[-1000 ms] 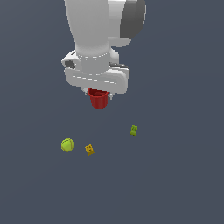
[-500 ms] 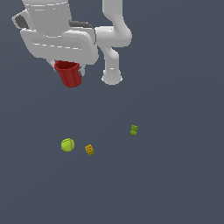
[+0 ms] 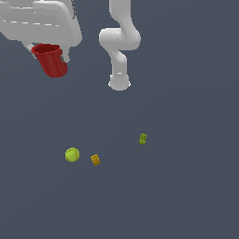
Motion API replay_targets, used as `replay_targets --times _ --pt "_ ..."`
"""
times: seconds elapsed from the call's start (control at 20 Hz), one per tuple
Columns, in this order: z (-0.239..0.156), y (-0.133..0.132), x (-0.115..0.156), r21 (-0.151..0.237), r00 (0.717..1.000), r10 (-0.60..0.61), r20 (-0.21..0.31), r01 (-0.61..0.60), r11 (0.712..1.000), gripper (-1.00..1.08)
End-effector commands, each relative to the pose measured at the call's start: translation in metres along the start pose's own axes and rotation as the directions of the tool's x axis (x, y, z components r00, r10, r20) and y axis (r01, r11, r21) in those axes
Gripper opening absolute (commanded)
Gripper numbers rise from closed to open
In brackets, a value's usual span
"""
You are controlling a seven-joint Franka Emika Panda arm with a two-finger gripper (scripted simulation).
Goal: Pick up a designated object from a clutter of objects.
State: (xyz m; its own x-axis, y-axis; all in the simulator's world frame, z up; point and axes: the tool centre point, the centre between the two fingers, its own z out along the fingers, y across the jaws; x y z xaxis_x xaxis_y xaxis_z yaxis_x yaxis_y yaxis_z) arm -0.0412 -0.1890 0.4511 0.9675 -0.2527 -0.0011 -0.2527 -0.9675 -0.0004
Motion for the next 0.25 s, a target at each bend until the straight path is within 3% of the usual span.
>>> replay_targets --times 0.0,0.2 --pt "-0.0062 0.0056 0.0008 0.0 1.0 -0.001 -0.001 0.001 1.0 -1.0" --pt "-0.009 0.0086 0.0014 0.0 1.0 -0.001 -0.001 0.001 1.0 -1.0"
